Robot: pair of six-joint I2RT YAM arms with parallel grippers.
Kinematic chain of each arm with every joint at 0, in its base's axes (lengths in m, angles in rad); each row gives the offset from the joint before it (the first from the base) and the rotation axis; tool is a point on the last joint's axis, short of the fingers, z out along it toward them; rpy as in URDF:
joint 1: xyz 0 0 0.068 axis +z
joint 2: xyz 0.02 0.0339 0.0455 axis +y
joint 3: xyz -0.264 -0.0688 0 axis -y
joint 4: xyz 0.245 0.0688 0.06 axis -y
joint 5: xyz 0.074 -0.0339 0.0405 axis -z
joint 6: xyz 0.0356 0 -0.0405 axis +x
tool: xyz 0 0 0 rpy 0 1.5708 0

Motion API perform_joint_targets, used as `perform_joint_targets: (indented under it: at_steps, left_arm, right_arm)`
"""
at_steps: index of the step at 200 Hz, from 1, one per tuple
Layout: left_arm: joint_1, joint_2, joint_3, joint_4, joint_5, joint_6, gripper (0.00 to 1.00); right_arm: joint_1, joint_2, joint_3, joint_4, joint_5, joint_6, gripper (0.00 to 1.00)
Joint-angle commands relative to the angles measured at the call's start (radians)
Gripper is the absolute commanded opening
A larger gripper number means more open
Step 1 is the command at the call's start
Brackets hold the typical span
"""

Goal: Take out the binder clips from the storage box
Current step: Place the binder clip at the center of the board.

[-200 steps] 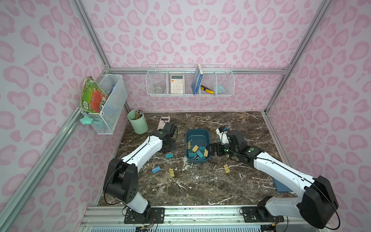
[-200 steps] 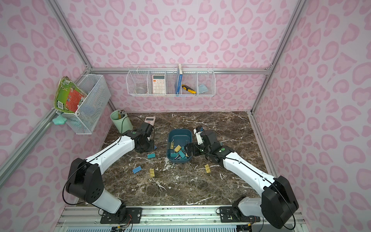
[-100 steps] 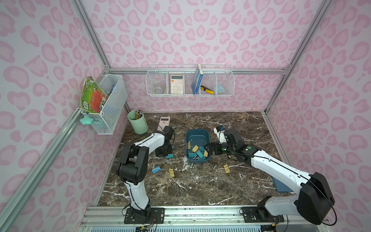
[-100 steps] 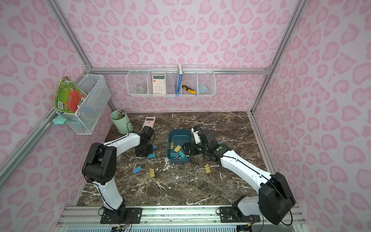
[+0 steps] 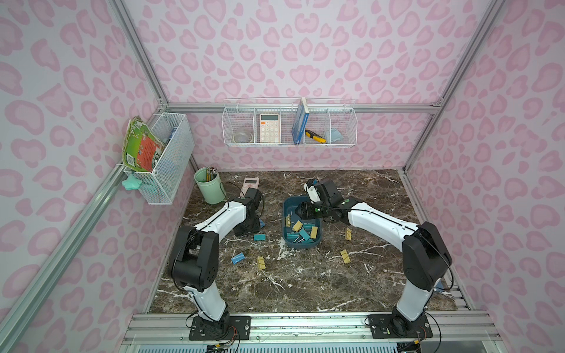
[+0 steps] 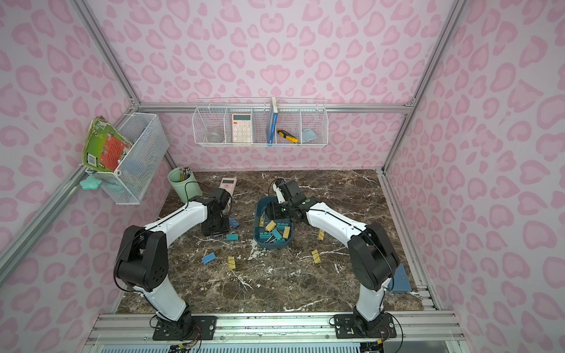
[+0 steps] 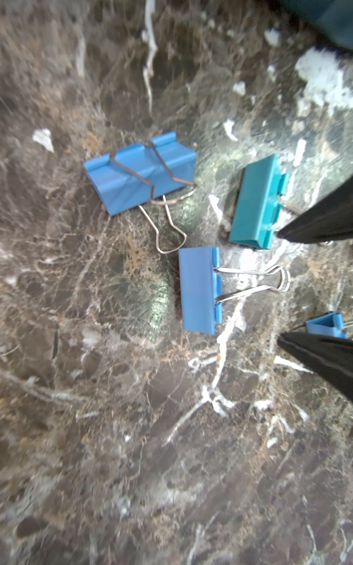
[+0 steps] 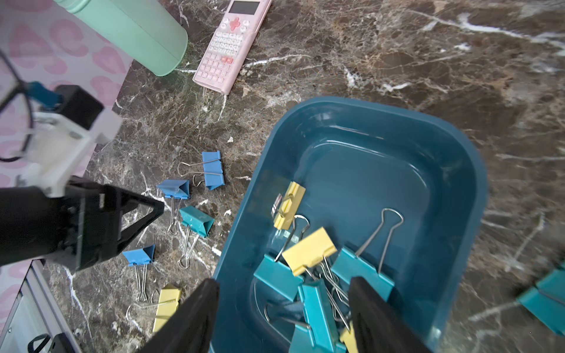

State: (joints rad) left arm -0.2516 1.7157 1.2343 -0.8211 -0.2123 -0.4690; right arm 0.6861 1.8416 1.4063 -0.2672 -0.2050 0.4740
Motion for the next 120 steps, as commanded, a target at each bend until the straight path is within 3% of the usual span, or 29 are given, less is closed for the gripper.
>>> perform_joint_targets:
  at_steps: [1, 30, 88, 111, 120]
  left_arm:
    - [0.000, -0.053, 0.024, -0.091, -0.029, -0.018, 0.62]
    - [0.000, -0.136, 0.038, -0.126, 0.007, -0.041, 0.78]
    - [0.000, -0.271, 0.040, -0.145, 0.095, -0.085, 0.97]
    - [0.000, -0.312, 0.029, -0.145, 0.097, -0.088, 0.99]
    - [0.000, -0.324, 0.024, -0.146, 0.100, -0.086, 0.99]
  right_arm:
    - [0.009, 0.070, 0.074, -0.042, -0.031, 0.005, 0.65]
    - [0.008, 0.168, 0.163, -0.071, -0.034, 0.018, 0.50]
    - [0.001, 0.280, 0.251, -0.103, -0.026, 0.041, 0.32]
    - [0.000, 0.308, 0.274, -0.104, -0.029, 0.045, 0.24]
    - [0.000, 0.316, 0.286, -0.111, -0.034, 0.048, 0.15]
